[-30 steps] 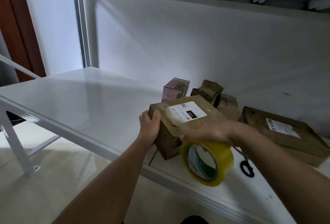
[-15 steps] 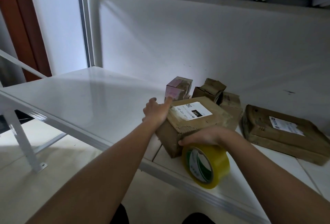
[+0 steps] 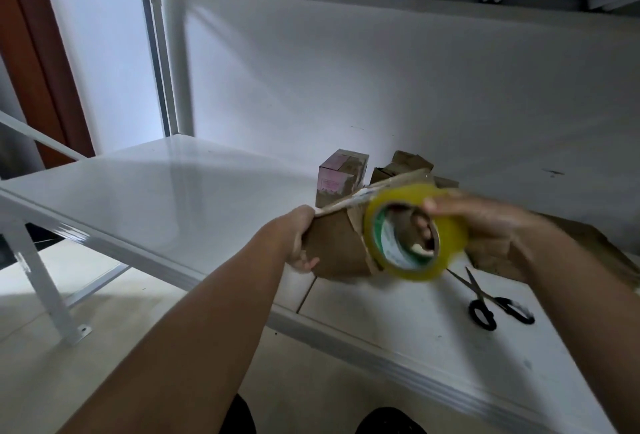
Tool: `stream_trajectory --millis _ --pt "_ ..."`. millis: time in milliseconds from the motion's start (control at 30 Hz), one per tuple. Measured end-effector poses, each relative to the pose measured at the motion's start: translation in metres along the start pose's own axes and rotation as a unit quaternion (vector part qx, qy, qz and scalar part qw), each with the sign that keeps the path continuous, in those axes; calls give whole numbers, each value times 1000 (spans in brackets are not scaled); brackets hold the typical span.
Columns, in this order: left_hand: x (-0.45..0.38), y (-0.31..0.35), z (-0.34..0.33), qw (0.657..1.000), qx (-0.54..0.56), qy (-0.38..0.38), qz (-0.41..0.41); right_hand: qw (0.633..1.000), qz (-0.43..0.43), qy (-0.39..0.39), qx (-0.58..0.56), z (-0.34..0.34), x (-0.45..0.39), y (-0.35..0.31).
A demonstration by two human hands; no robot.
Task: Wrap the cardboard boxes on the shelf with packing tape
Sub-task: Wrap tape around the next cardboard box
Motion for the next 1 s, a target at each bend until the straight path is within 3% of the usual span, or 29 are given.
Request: stream_trajectory --millis 67,133,167,233,267,333,433,567,700,1000 --pt "3 -9 4 999 17 -19 32 993 67 24 -91 0 -9 -18" --pt "1 -11 9 999 20 -5 -29 987 84 67 -123 -5 -23 -28" --pt "-2 -6 13 992 -11 44 -116 986 78 91 -116 -7 -32 -30" --pt "9 6 16 927 -54 120 -352 985 65 131 -91 -10 -48 -32" --pt "22 8 14 893 -42 103 -437 984 59 145 -80 -9 -57 -33" --pt "42 5 4 847 -98 31 -521 983 52 165 -64 -8 -72 -37" --pt "48 -8 -10 819 -232 16 -525 982 38 177 -56 -12 -87 -43" --pt "44 -3 -14 811 -272 92 -510 982 43 176 -62 -18 -93 -41" --pt "33 1 -11 823 -303 98 -471 978 7 208 22 -6 -85 -42" --pt "19 12 -7 853 -297 106 -417 965 -170 53 192 -10 -50 -30"
Point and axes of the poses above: each hand's wrist, its own x-axis away from the middle knuckle, its own z-axis out of the back of the hand, y = z × x, the point moved 4 cm from there along -x, towards the middle knuckle, and after that the axes turned 13 degrees about x, right-handed, at the moved point
